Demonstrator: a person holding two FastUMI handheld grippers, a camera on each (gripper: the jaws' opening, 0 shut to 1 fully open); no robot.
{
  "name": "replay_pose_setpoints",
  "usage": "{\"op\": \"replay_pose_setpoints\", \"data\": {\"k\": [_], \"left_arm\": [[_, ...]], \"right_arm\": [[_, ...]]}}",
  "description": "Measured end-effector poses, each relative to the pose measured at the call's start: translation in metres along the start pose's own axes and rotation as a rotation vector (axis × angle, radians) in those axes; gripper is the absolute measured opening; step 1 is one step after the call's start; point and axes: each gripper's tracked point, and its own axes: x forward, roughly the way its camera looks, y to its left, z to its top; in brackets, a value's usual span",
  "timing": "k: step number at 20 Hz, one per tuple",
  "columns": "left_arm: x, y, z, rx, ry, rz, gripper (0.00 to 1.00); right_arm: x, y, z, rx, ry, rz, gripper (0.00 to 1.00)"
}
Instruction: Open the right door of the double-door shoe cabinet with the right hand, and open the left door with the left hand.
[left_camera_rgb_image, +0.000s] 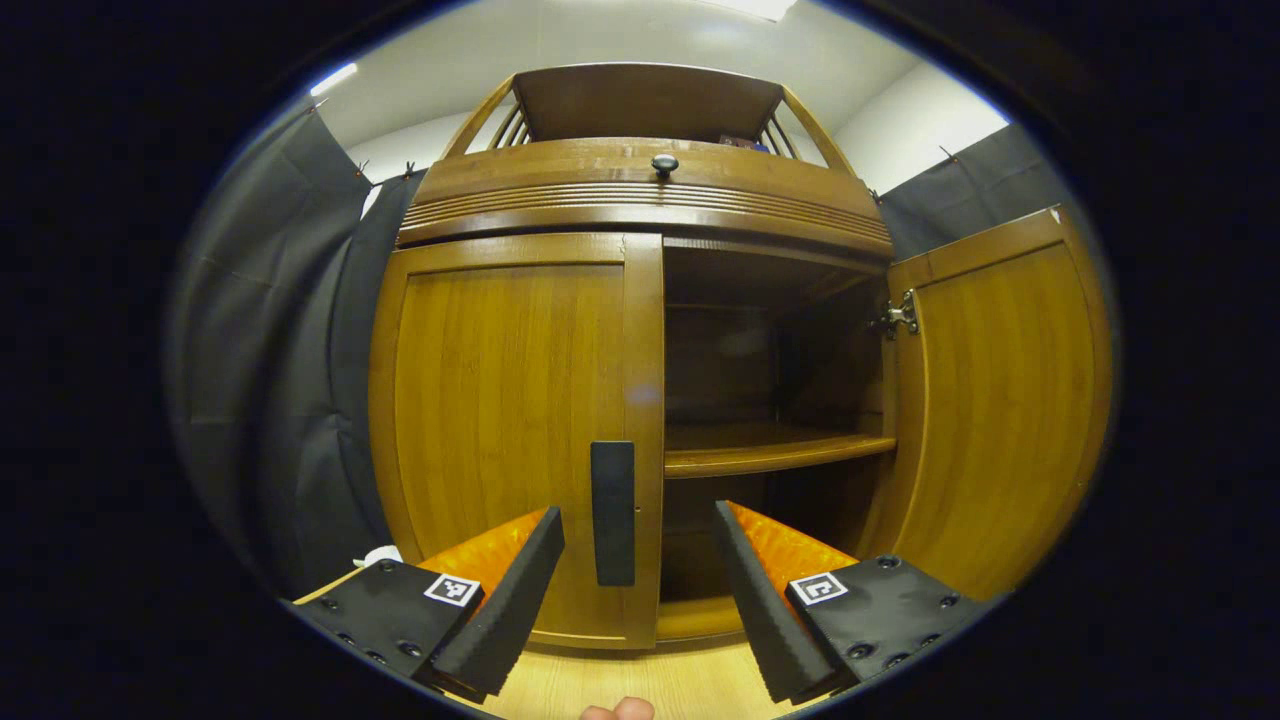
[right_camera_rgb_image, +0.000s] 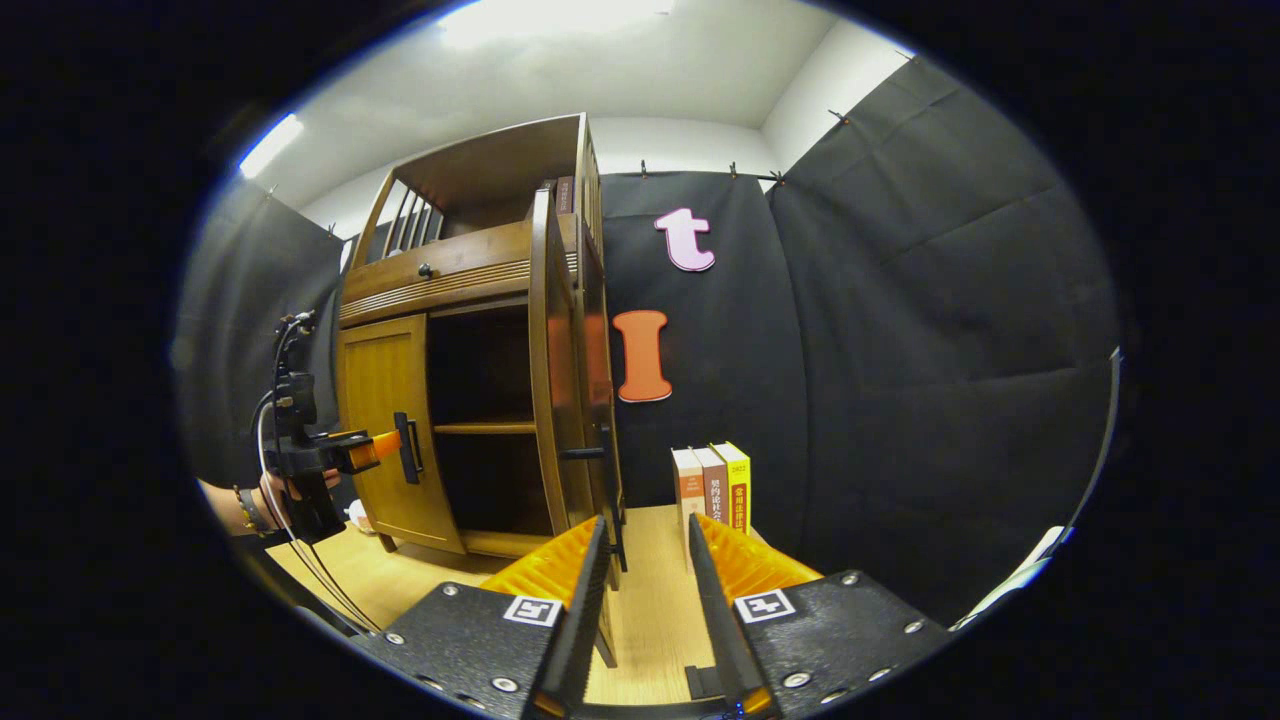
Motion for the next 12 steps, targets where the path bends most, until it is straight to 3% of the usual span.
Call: {"op": "replay_pose_setpoints", "data": {"k": [3,6,7,8,10,12], "left_arm": [[0.022,0.012,-0.008,0.018,0.007,0.024,0.95],[0.047,0.020,-0.018,0.012,0.029,0.032,0.93],[0.053,0.021,-0.020,0.011,0.037,0.031,0.93],[0.058,0.022,-0.024,0.014,0.041,0.033,0.93],[0.067,0.023,-0.029,0.020,0.047,0.034,0.93],[0.073,0.022,-0.032,0.013,0.050,0.028,0.93]], "right_arm": [[0.000,-0.003,-0.004,-0.008,0.017,-0.038,0.60],[0.000,-0.003,-0.008,-0.026,0.030,-0.060,0.90],[0.000,-0.002,-0.010,-0.031,0.036,-0.061,0.84],[0.000,-0.003,-0.011,-0.036,0.039,-0.065,0.92],[-0.001,-0.005,-0.013,-0.039,0.045,-0.075,0.84],[-0.001,-0.009,-0.013,-0.034,0.047,-0.087,0.85]]}}
